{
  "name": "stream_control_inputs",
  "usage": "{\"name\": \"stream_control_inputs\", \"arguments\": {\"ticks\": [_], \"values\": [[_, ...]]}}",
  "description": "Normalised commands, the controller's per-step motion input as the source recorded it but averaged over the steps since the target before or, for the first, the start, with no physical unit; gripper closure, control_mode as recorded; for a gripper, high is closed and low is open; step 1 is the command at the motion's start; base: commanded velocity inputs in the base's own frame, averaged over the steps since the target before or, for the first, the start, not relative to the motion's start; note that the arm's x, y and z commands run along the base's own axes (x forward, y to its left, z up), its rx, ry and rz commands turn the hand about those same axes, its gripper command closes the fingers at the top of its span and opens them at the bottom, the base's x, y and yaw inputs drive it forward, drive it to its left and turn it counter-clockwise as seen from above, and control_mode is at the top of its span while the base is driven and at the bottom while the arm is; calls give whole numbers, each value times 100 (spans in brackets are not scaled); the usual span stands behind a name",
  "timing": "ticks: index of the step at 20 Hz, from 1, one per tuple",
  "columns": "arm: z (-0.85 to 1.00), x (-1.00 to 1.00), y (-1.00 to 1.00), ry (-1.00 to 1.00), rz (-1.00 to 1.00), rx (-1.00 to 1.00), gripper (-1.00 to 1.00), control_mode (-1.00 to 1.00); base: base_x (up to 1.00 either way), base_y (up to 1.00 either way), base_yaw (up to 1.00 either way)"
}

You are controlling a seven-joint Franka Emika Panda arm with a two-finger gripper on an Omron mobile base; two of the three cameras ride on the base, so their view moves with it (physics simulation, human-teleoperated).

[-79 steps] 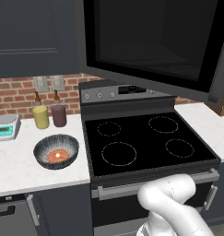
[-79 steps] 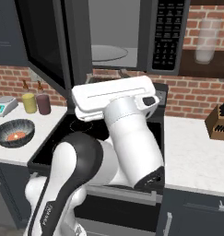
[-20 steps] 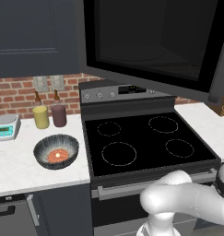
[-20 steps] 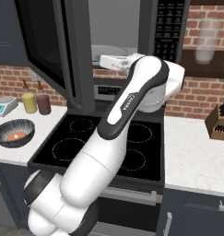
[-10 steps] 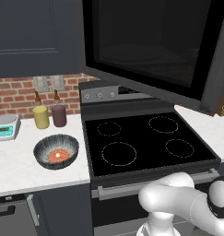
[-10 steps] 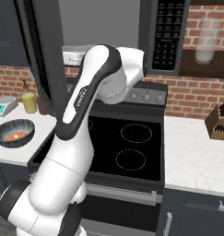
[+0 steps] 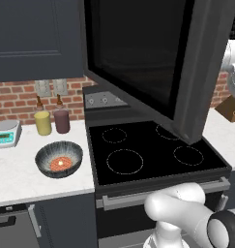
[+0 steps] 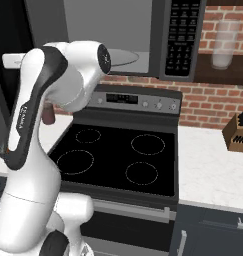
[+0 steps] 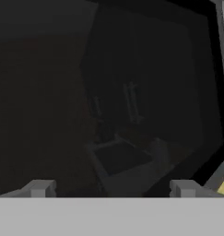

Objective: Open the microwave, place the bowl with waffle inside the microwave, then close the microwave door and turn it on.

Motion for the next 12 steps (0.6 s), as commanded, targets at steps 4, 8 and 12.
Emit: {"name": "stream_control_inputs", "arguments": {"ticks": [4,8,12], "values": [[0,-35,100,0,0,-6,-100,-100,0,0,0],[0,-7,100,0,0,-4,-100,-100,0,0,0],[1,-3,99,0,0,-1,-100,-100,0,0,0]]}}
